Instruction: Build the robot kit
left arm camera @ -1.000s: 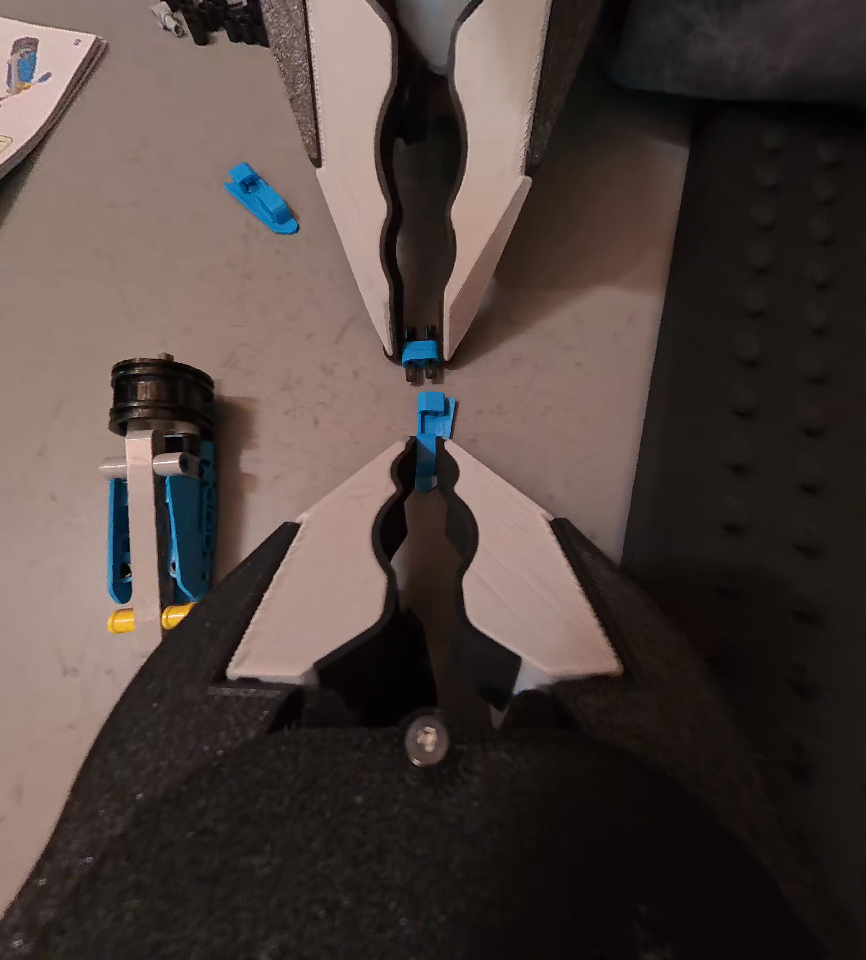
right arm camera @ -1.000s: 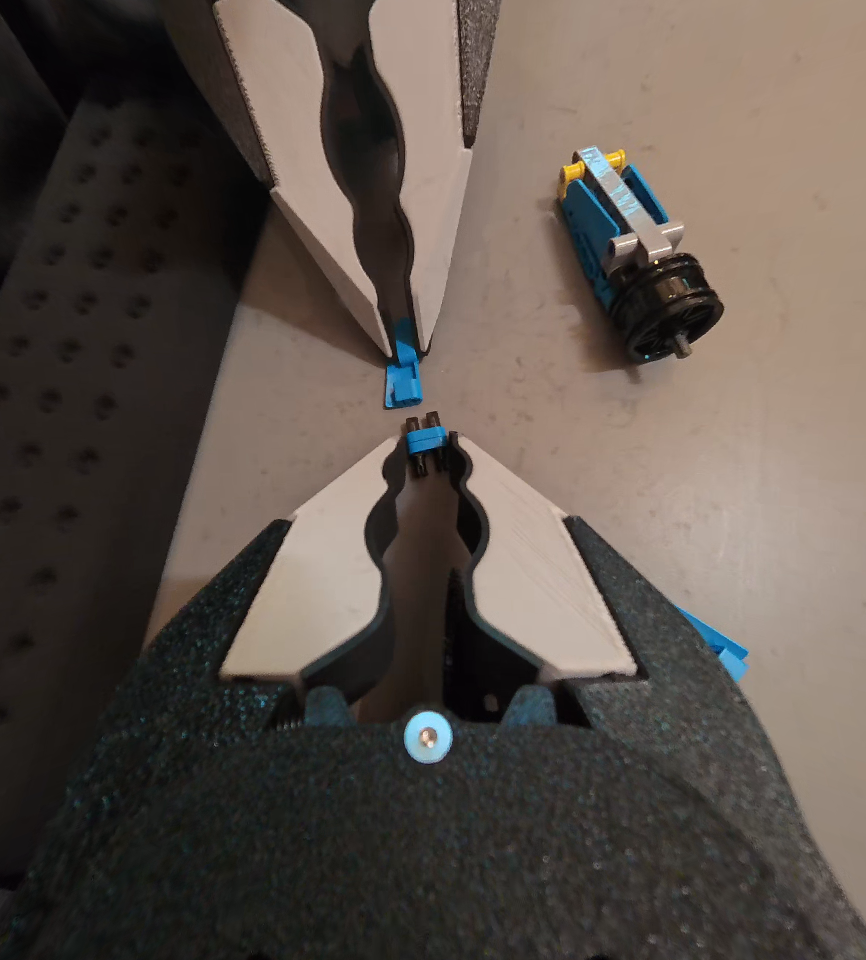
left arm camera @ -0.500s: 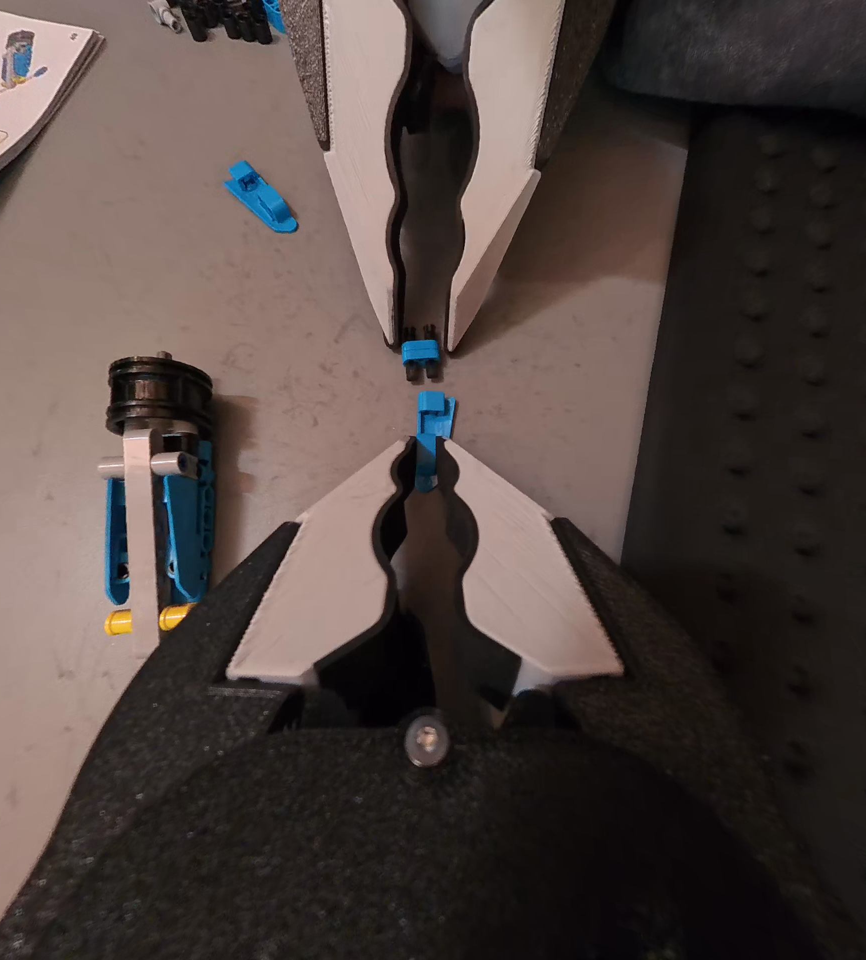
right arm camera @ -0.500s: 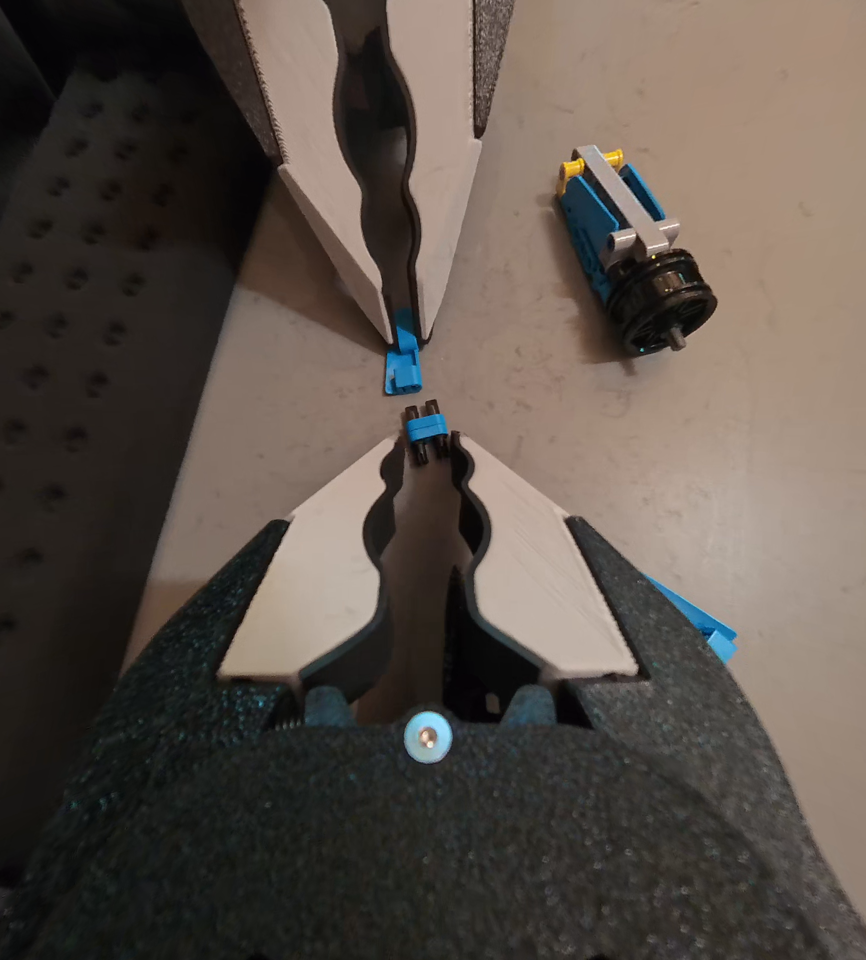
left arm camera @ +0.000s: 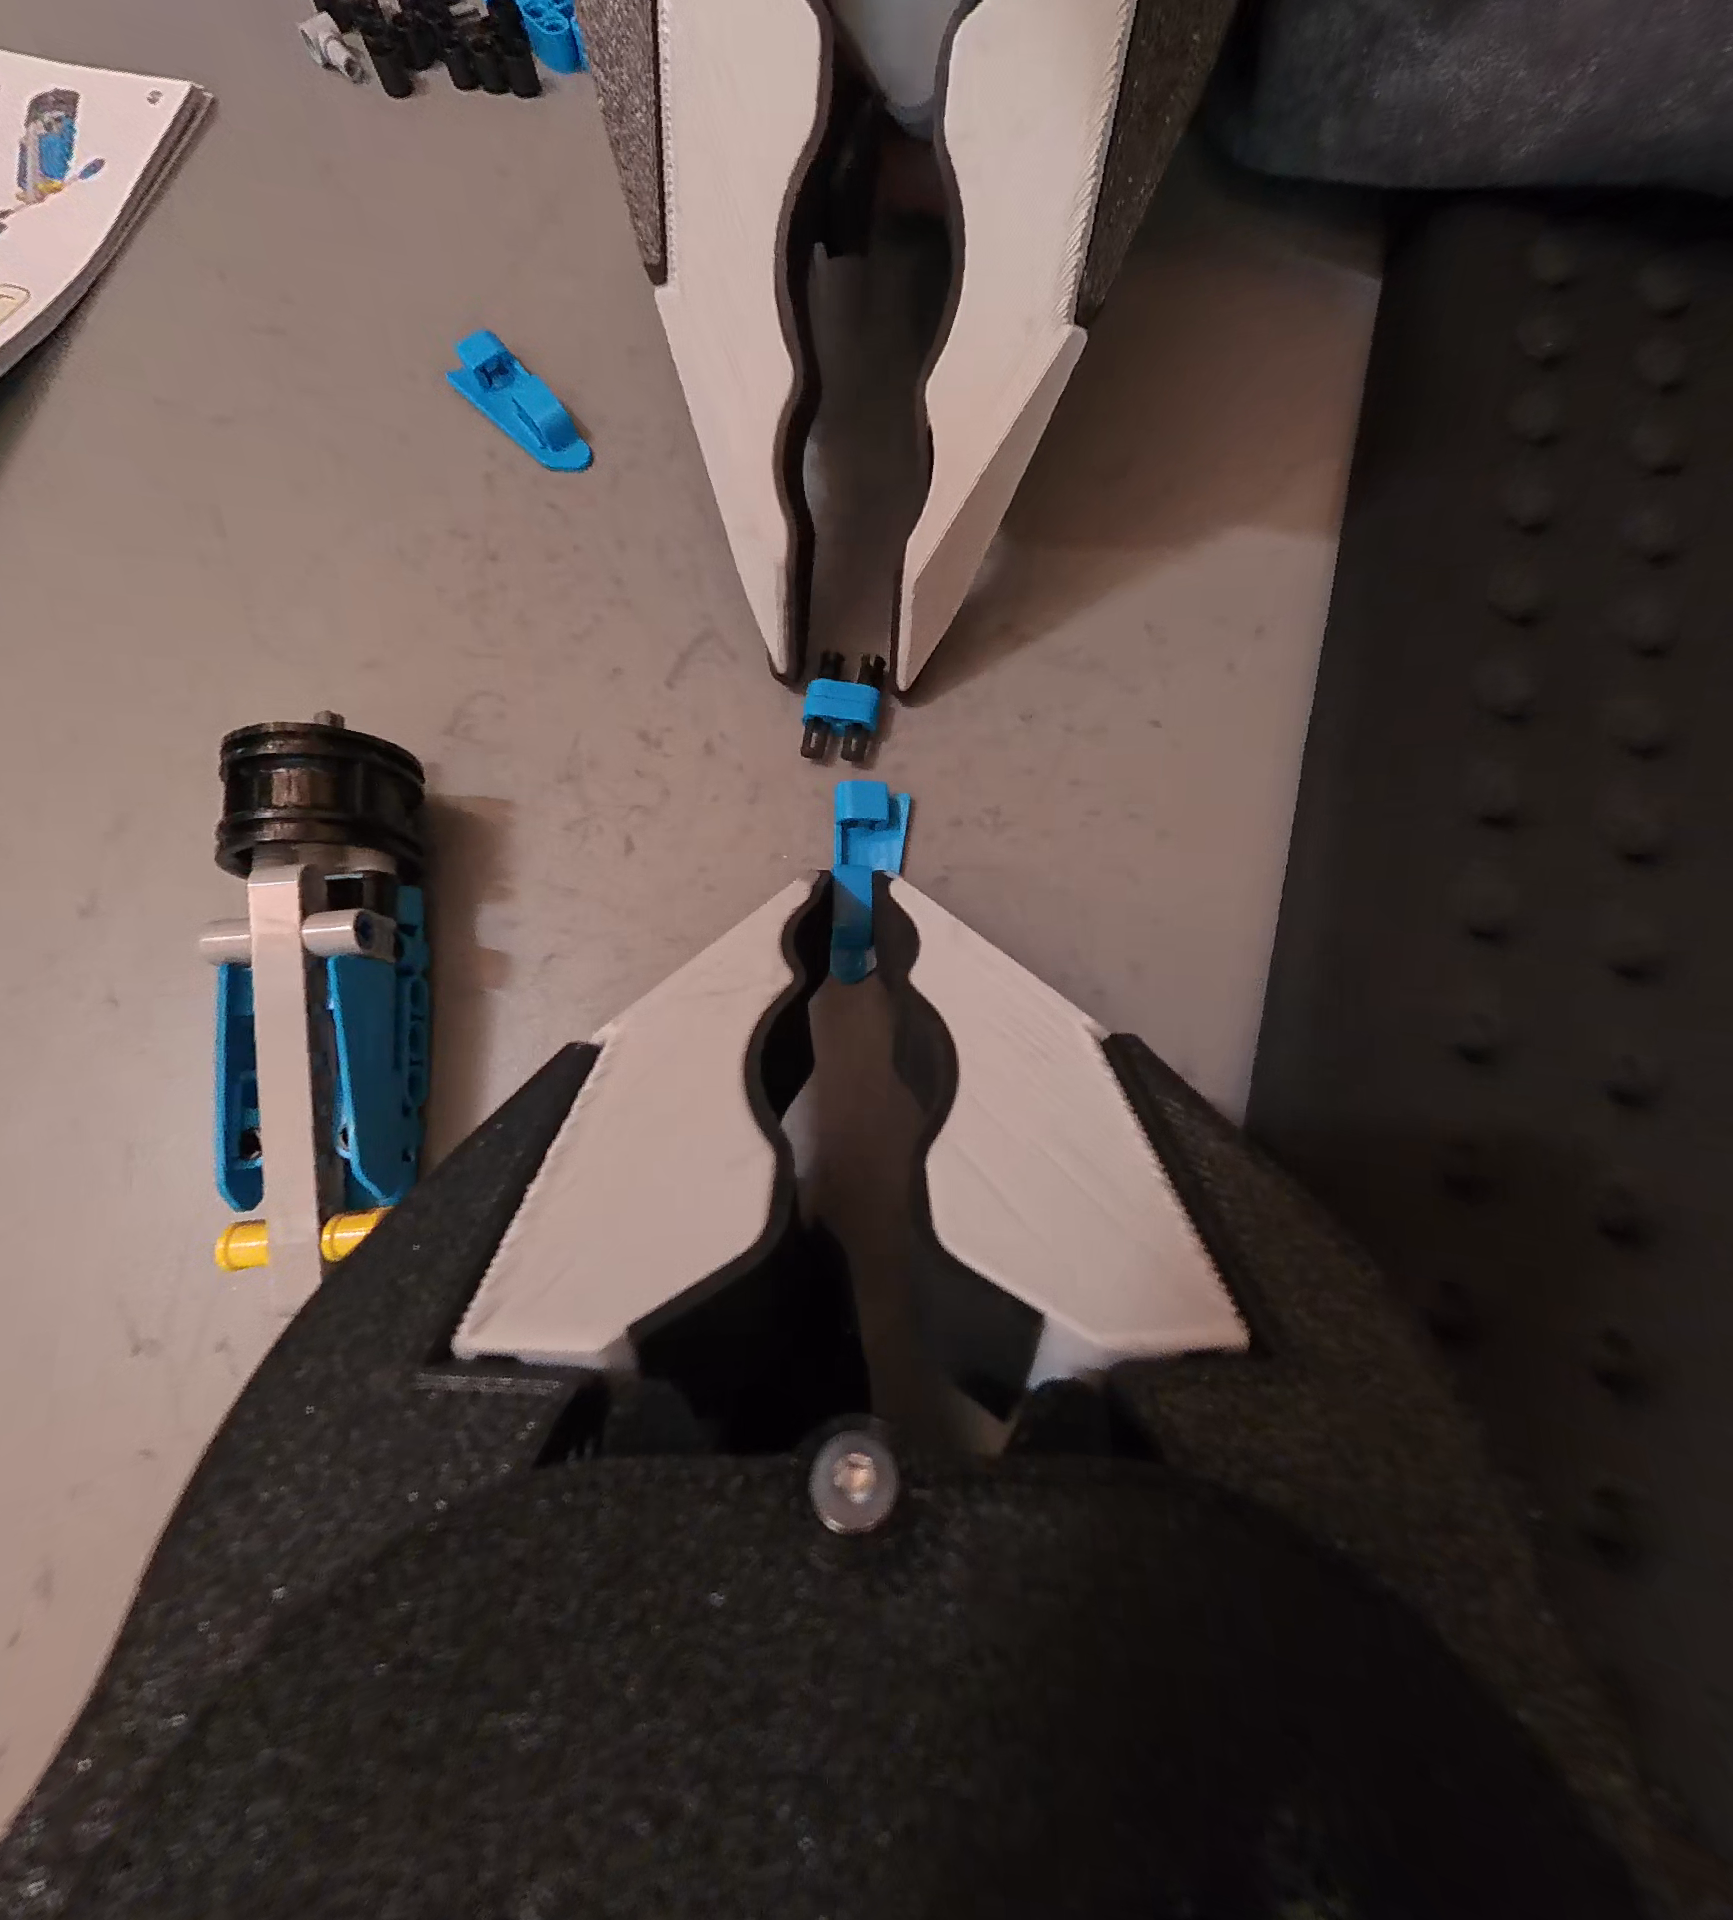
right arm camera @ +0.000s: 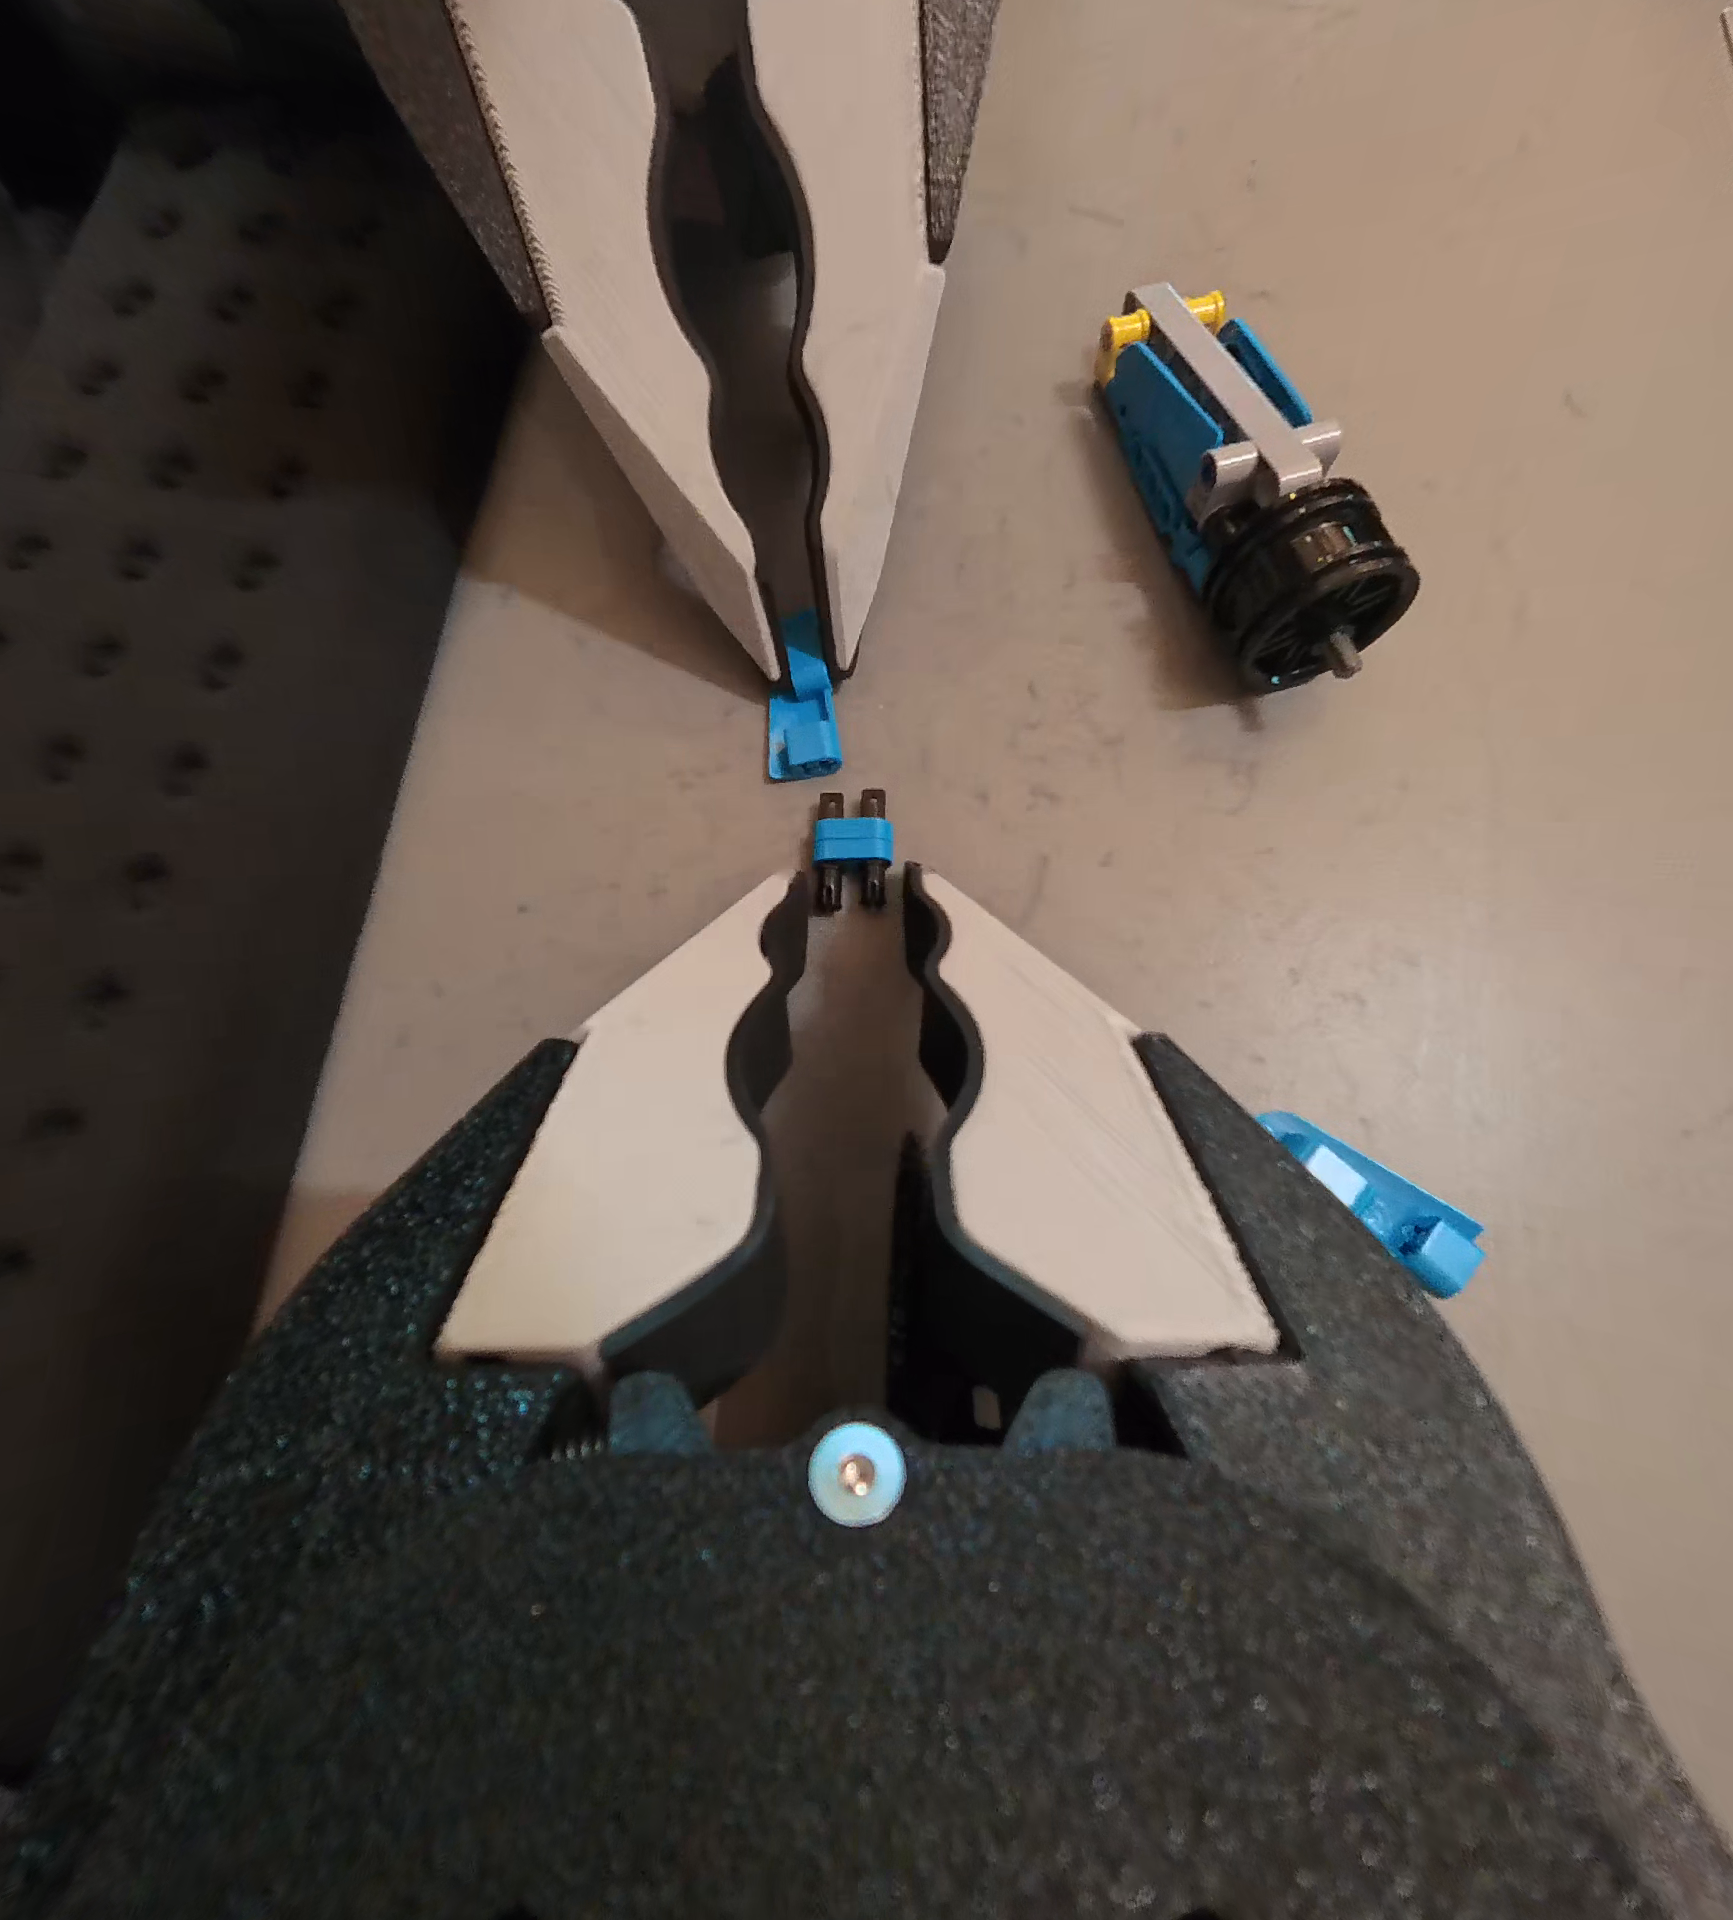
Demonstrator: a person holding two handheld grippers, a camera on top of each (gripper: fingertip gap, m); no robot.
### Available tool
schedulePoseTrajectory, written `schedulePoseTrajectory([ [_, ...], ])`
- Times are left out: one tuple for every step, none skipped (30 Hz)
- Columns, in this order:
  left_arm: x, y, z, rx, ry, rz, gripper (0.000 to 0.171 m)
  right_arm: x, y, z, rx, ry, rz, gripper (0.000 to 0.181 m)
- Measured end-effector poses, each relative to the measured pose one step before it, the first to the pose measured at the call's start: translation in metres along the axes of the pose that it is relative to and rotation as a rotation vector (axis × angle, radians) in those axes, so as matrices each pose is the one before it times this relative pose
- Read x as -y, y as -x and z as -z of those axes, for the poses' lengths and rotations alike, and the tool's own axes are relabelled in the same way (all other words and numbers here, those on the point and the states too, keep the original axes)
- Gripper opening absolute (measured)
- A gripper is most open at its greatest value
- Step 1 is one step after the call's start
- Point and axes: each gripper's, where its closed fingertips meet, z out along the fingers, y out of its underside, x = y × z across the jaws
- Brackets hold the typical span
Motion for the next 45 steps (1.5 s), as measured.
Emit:
schedulePoseTrajectory([
  [-0.00003,-0.00008,0.00002,0.0010,0.00002,-0.0014,0.007,-0.00007,-0.00030,0.00021,-0.0012,-0.0013,-0.0024,0.019],
  [-0.00003,0.00003,0.00003,0.0006,0.00001,-0.0006,0.007,-0.00030,-0.00016,0.00023,-0.0001,-0.0003,-0.0036,0.019],
  [0.00004,-0.00001,0.00010,0.0004,0.00000,-0.0004,0.007,-0.00013,-0.00013,0.00021,-0.0002,-0.0004,-0.0033,0.019],
  [0.00003,0.00008,-0.00004,0.0010,0.00002,-0.0010,0.007,-0.00018,0.00008,0.00017,-0.0002,-0.0013,-0.0030,0.019],
  [-0.00006,0.00000,0.00006,0.0019,0.00001,-0.0020,0.007,-0.00018,-0.00004,0.00023,-0.0005,-0.0003,-0.0021,0.019],
  [0.00003,-0.00003,-0.00005,0.0025,0.00001,-0.0028,0.007,-0.00024,-0.00006,0.00029,-0.0011,-0.0002,-0.0014,0.019],
  [-0.00006,-0.00001,0.00005,0.0027,0.00003,-0.0033,0.007,-0.00019,-0.00004,0.00026,-0.0010,-0.0006,-0.0014,0.019],
  [-0.00002,-0.00002,0.00002,0.0023,-0.00001,-0.0029,0.007,-0.00016,-0.00008,0.00007,-0.0009,-0.0004,-0.0014,0.019],
  [-0.00002,0.00001,0.00002,0.0013,-0.00005,-0.0021,0.007,0.00001,-0.00006,0.00005,-0.0003,-0.0007,-0.0007,0.019],
  [0.00005,-0.00004,0.00009,0.0011,-0.00002,-0.0016,0.007,-0.00003,0.00001,0.00003,0.0004,0.0001,-0.0008,0.019],
  [0.00001,-0.00001,-0.00001,0.0009,-0.00004,-0.0013,0.007,0.00002,0.00003,-0.00001,0.0002,-0.0001,-0.0002,0.019],
  [0.00001,0.00004,0.00000,0.0001,-0.00005,-0.0004,0.007,0.00002,0.00003,-0.00001,0.0002,-0.0002,0.0000,0.019],
  [0.00000,-0.00002,0.00000,-0.0001,0.00001,0.0000,0.007,-0.00005,-0.00007,-0.00003,0.0010,-0.0004,-0.0013,0.019],
  [0.00000,-0.00004,0.00000,-0.0002,0.00001,0.0001,0.007,0.00007,-0.00009,0.00005,0.0015,-0.0009,-0.0026,0.019],
  [-0.00003,0.00006,0.00003,-0.0004,-0.00005,0.0003,0.007,-0.00011,-0.00007,0.00005,0.0012,-0.0006,-0.0019,0.019],
  [0.00003,-0.00012,-0.00003,0.0000,0.00001,-0.0002,0.007,0.00009,0.00000,-0.00005,0.0010,-0.0003,-0.0011,0.019],
  [0.00000,0.00009,0.00000,0.0004,-0.00002,-0.0006,0.007,-0.00004,-0.00006,0.00011,0.0009,-0.0004,-0.0012,0.019],
  [-0.00003,-0.00001,0.00003,0.0003,-0.00002,-0.0004,0.007,-0.00006,-0.00007,-0.00002,0.0010,-0.0003,-0.0014,0.018],
  [0.00004,-0.00004,-0.00004,0.0004,-0.00001,-0.0005,0.007,0.00002,0.00006,0.00001,0.0007,-0.0002,-0.0009,0.018],
  [-0.00003,0.00005,0.00003,0.0006,-0.00001,-0.0008,0.007,-0.00009,-0.00002,0.00023,0.0004,-0.0014,-0.0003,0.018],
  [0.00001,-0.00006,-0.00001,0.0007,-0.00004,-0.0009,0.007,-0.00014,-0.00016,0.00017,0.0014,-0.0030,-0.0030,0.018],
  [0.00001,-0.00002,-0.00001,0.0009,-0.00005,-0.0012,0.007,-0.00018,-0.00038,0.00039,0.0029,-0.0022,-0.0069,0.018],
  [0.00001,0.00005,0.00000,0.0012,-0.00001,-0.0016,0.007,-0.00016,-0.00018,0.00034,0.0046,-0.0014,-0.0083,0.017],
  [-0.00001,-0.00010,0.00003,0.0009,-0.00006,-0.0012,0.007,-0.00002,0.00004,0.00014,0.0050,-0.0012,-0.0073,0.017],
  [0.00004,0.00000,-0.00004,0.0005,-0.00004,-0.0008,0.007,0.00002,-0.00004,-0.00003,0.0035,-0.0002,-0.0043,0.017],
  [0.00003,0.00000,-0.00004,0.0006,-0.00001,-0.0008,0.007,0.00000,0.00003,0.00002,0.0006,-0.0001,-0.0006,0.017],
  [-0.00002,-0.00001,0.00003,0.0003,-0.00004,-0.0005,0.007,0.00002,0.00007,0.00007,-0.0009,0.0001,0.0018,0.018],
  [0.00000,0.00004,0.00000,0.0002,0.00000,-0.0003,0.007,-0.00004,-0.00004,-0.00006,-0.0019,0.0005,0.0023,0.017],
  [0.00004,-0.00004,-0.00004,0.0004,-0.00002,-0.0006,0.007,0.00001,0.00004,-0.00006,-0.0011,0.0001,0.0014,0.017],
  [-0.00002,-0.00001,0.00003,0.0003,-0.00002,-0.0005,0.007,-0.00005,0.00001,0.00006,-0.0001,-0.0001,0.0001,0.017],
  [0.00007,0.00002,-0.00007,0.0003,-0.00003,-0.0003,0.007,0.00003,-0.00009,-0.00001,0.0004,0.0001,-0.0010,0.017],
  [0.00003,-0.00005,-0.00003,0.0004,0.00002,-0.0005,0.007,-0.00003,0.00007,0.00008,0.0006,-0.0003,-0.0009,0.017],
  [-0.00010,-0.00001,-0.00003,0.0004,0.00001,-0.0005,0.007,0.00002,-0.00010,0.00005,0.0008,-0.0003,-0.0012,0.017],
  [0.00004,-0.00006,-0.00004,0.0003,-0.00002,-0.0004,0.007,0.00006,0.00005,-0.00003,0.0011,-0.0001,-0.0015,0.017],
  [0.00000,0.00007,0.00000,0.0003,0.00002,-0.0004,0.007,0.00000,-0.00002,0.00004,0.0008,-0.0001,-0.0009,0.017],
  [0.00000,0.00002,0.00000,0.0001,-0.00003,-0.0001,0.007,-0.00006,0.00012,0.00005,0.0000,0.0000,0.0000,0.017],
  [0.00000,0.00002,0.00000,0.0001,0.00000,-0.0001,0.007,0.00000,-0.00001,-0.00002,-0.0004,0.0001,0.0007,0.017],
  [0.00003,-0.00008,-0.00003,0.0002,0.00000,-0.0003,0.007,-0.00008,0.00010,0.00002,-0.0010,0.0003,0.0011,0.017],
  [-0.00005,0.00005,-0.00010,-0.0001,-0.00001,0.0002,0.007,0.00001,-0.00009,-0.00002,-0.0008,0.0000,0.0009,0.017],
  [0.00000,-0.00006,0.00000,-0.0003,-0.00001,0.0004,0.007,0.00005,0.00000,0.00008,-0.0003,0.0002,-0.0005,0.017],
  [0.00002,0.00008,-0.00003,-0.0001,0.00002,0.0000,0.007,0.00004,-0.00015,-0.00004,-0.0004,0.0002,-0.0005,0.017],
  [0.00000,-0.00001,0.00000,-0.0001,0.00000,0.0001,0.007,-0.00003,0.00014,0.00003,0.0002,-0.0002,0.0001,0.017],
  [0.00000,0.00001,0.00000,0.0000,-0.00002,-0.0001,0.007,0.00000,0.00003,0.00000,0.0002,0.0000,0.0000,0.017],
  [-0.00003,-0.00003,0.00003,0.0003,0.00001,-0.0003,0.007,-0.00002,-0.00005,0.00001,-0.0003,0.0002,0.0001,0.017],
  [-0.00007,0.00006,-0.00007,0.0003,-0.00001,-0.0003,0.007,-0.00005,0.00006,0.00004,-0.0004,-0.0001,0.0001,0.017],
])
